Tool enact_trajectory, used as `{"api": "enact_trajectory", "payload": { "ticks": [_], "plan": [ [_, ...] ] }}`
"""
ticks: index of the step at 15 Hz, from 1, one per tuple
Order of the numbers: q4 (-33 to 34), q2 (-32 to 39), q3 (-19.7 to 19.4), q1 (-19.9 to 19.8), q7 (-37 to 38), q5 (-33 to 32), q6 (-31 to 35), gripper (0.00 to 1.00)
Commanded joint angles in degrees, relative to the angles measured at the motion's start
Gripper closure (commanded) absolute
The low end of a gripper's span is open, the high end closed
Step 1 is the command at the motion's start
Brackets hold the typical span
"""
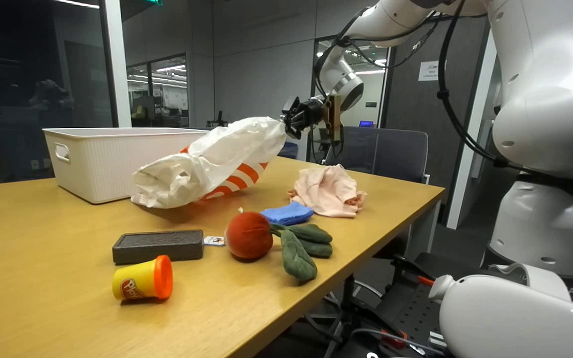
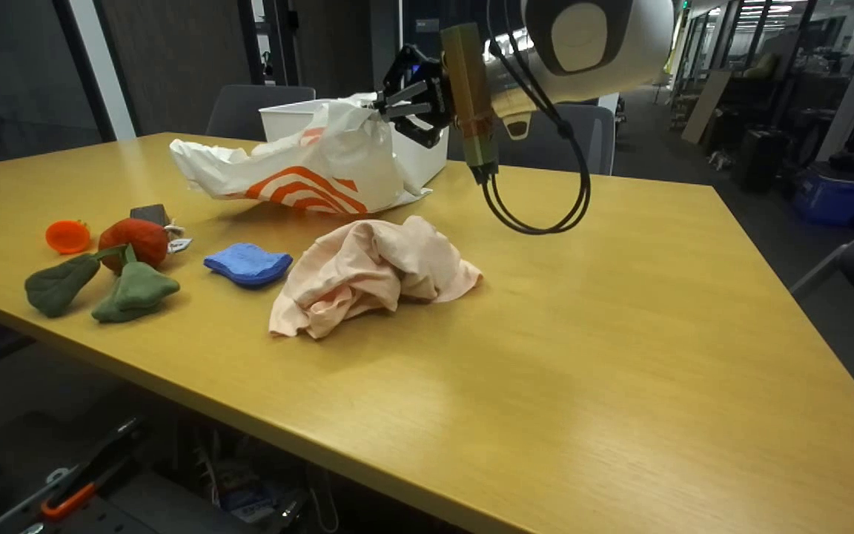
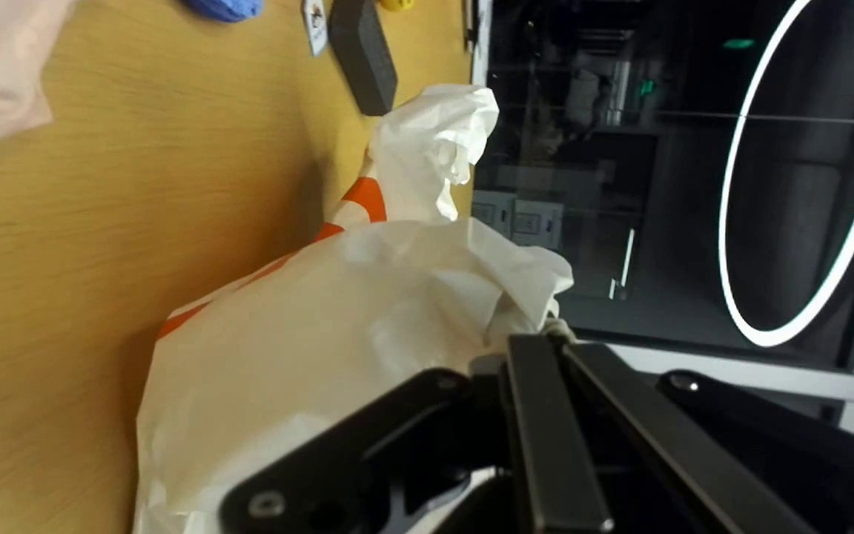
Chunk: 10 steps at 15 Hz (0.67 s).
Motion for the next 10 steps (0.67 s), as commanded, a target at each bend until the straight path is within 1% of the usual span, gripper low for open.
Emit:
{"api": "enact_trajectory", "payload": {
  "ticks": [1, 3, 4, 5, 6, 10],
  "plan": [
    [0.87, 1.68, -0.88, -0.92, 5.58, 8.85, -3.51, 0.99],
    [0.68, 1.51, -1.2, -0.57, 7.0, 11.86, -2.96, 0.99],
    [0.57, 0.69, -1.65, 0.33, 7.63, 11.44, -1.29, 0.89],
    [0.67, -0.16, -1.9, 1.13, 7.98, 10.17, -0.44, 0.72],
    [0.63, -1.55, -2.55, 2.69, 8.52, 6.88, 2.39, 0.68],
    [-0.65, -6.94, -2.73, 6.46, 12.96, -2.47, 9.21, 0.36]
  ]
}}
